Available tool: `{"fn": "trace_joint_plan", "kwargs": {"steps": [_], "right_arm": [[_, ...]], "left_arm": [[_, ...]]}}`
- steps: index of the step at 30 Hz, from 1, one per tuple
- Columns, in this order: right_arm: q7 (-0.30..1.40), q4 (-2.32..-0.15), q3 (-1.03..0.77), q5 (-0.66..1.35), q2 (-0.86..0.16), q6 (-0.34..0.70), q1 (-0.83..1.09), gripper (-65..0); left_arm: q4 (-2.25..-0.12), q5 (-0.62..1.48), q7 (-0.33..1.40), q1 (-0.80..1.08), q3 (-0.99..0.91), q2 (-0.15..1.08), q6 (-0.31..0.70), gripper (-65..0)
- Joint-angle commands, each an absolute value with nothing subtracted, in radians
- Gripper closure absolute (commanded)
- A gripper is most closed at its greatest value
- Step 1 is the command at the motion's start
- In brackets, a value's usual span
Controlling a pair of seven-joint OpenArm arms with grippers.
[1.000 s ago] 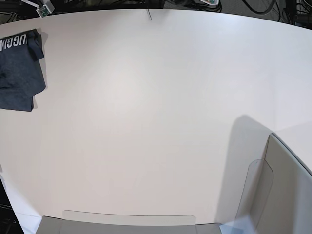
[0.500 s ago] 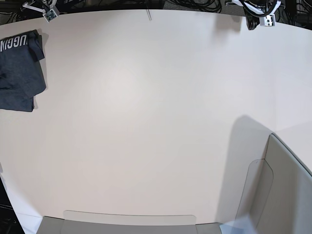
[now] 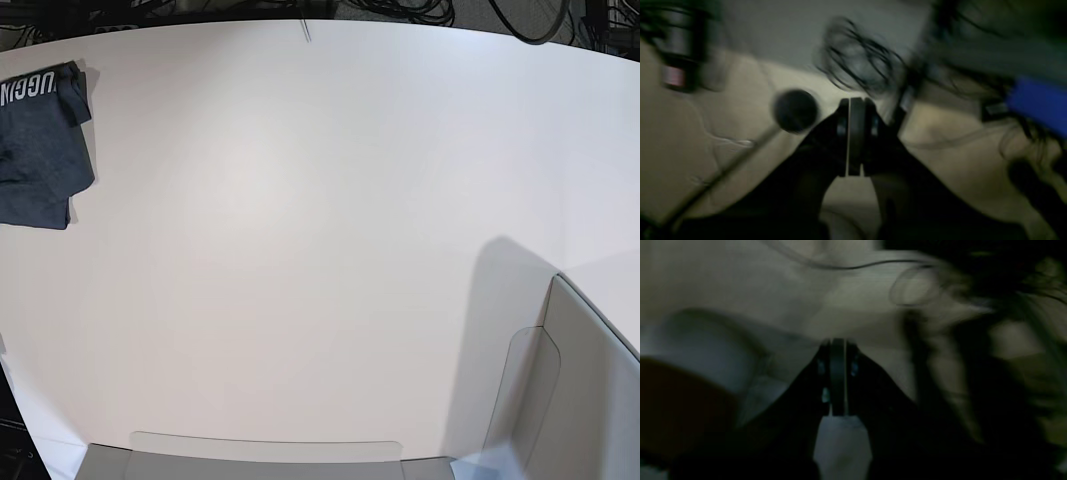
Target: Layout the t-shirt on the table in an organized manner, then fold the t-shirt properly
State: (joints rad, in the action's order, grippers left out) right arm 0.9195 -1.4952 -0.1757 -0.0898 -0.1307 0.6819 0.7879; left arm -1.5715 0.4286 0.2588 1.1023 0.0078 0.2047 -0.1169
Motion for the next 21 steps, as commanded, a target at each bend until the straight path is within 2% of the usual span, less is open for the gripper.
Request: {"fn": "trace_joint_plan", "kwargs": {"steps": [1, 4, 7, 13, 17, 21], "right_arm": [[0.921, -1.438, -0.173, -0.094, -0.128, 0.645, 0.76, 0.0], [0.895, -1.227, -0.177, -0.093, -0.094, 0.616, 0.644, 0.0], [0.743, -0.974, -0.177, -0.093, -0.085, 0.591, 0.533, 0.0], [0.469, -0.509, -0.17, -0.096, -0.053, 0.444, 0.3, 0.0], [0.269, -0.28, -0.165, -0.102, -0.039, 0.311, 0.165, 0.0], [0.128, -0.136, -0.093, -0.191, -0.016, 0.186, 0.059, 0.0]], "left_arm": [[-1.526, 0.427, 0.24, 1.056, 0.03, 0.209, -0.125, 0.0], [-1.311, 0.427, 0.24, 0.892, 0.091, 0.208, -0.125, 0.0], [-1.004, 0.43, 0.223, 0.682, 0.114, 0.166, -0.125, 0.0], [-0.437, 0.426, -0.07, 0.363, 0.122, 0.13, -0.12, 0.0], [-0.259, 0.426, -0.229, 0.231, 0.165, 0.133, -0.12, 0.0], [-0.147, 0.426, -0.239, 0.128, 0.303, 0.15, -0.12, 0.0]]}}
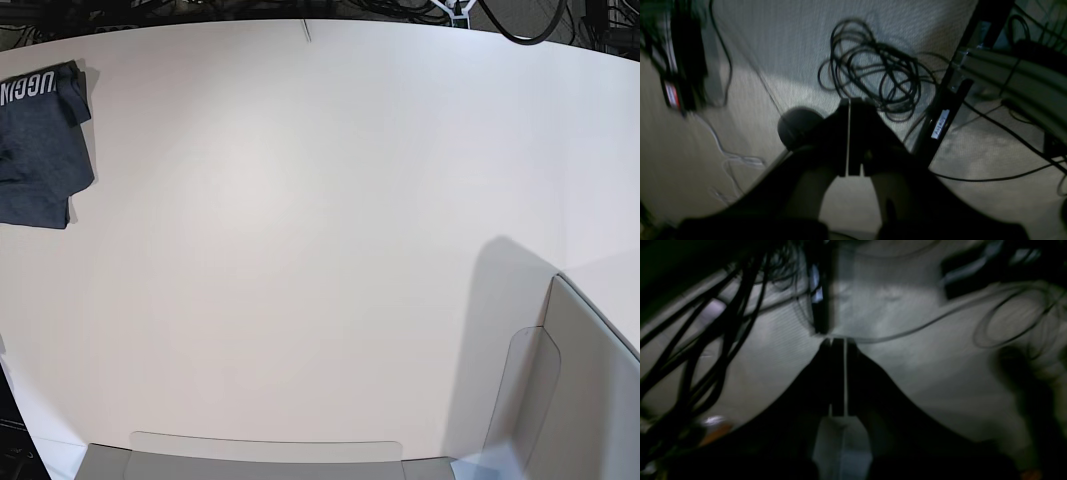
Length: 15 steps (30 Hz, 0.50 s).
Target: Layout the t-shirt on the table in an organized manner, then fold the t-shirt properly
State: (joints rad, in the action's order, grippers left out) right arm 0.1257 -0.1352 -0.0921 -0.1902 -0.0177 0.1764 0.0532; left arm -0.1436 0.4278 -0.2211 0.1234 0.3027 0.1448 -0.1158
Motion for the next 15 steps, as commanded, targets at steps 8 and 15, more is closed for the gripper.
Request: {"fn": "trace_joint_plan", "kwargs": {"steps": [8, 15], "right_arm": [[0.07, -0.137, -0.091, -0.225, 0.027, 0.134, 0.019, 0.0], [0.081, -0.137, -0.093, -0.225, 0.03, 0.134, 0.021, 0.0]], "left_arm": [[-0.101, 0.426, -0.239, 0.082, 0.443, 0.15, -0.12, 0.0], [-0.104, 0.43, -0.24, 0.087, 0.446, 0.099, -0.122, 0.0]]}}
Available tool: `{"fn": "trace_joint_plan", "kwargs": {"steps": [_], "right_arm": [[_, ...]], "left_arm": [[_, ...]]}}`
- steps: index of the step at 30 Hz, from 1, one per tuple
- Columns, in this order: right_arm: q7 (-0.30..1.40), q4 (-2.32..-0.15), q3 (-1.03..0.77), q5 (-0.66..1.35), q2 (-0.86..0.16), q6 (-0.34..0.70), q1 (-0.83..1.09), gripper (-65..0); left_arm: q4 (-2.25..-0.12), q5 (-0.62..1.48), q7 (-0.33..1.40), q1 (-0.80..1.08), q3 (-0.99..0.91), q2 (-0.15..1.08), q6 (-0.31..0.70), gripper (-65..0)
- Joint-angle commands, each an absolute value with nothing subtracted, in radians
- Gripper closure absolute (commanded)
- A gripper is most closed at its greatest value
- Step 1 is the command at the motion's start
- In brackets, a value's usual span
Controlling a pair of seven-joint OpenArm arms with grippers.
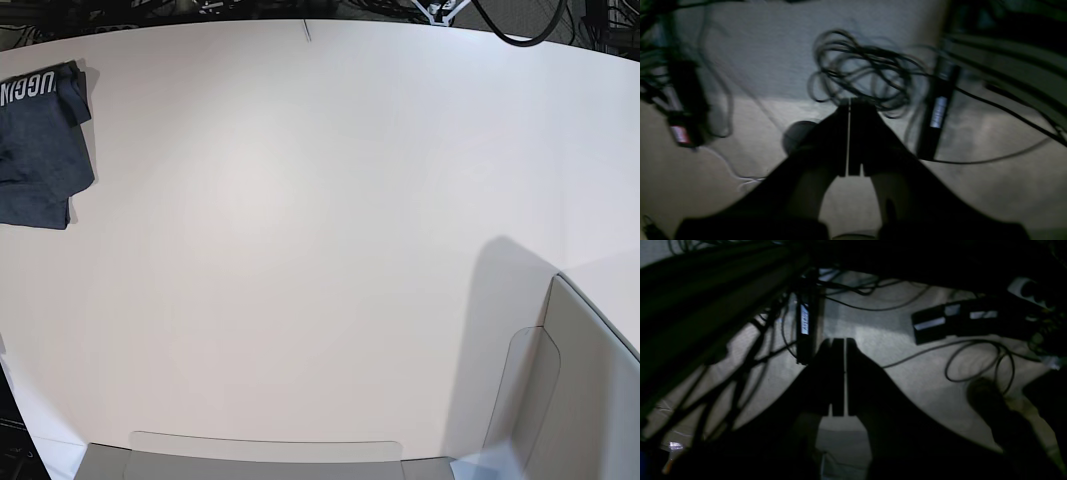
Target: Layout the t-shirt on the table in an organized manner, then fold the t-shirt properly
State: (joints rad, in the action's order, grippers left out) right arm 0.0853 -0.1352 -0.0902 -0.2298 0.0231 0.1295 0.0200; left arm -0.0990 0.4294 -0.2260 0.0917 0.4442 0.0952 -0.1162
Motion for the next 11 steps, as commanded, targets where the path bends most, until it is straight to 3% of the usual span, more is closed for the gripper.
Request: {"fn": "trace_joint_plan", "kwargs": {"steps": [1, 11], "right_arm": [[0.081, -0.137, -0.093, -0.225, 0.035, 0.134, 0.021, 0.0], [0.081, -0.137, -0.093, -0.225, 0.036, 0.134, 0.019, 0.0]], "left_arm": [[-0.104, 0.43, -0.242, 0.087, 0.444, 0.097, -0.122, 0.0], [-0.105, 0.43, -0.245, 0.088, 0.446, 0.068, -0.124, 0.0]]}}
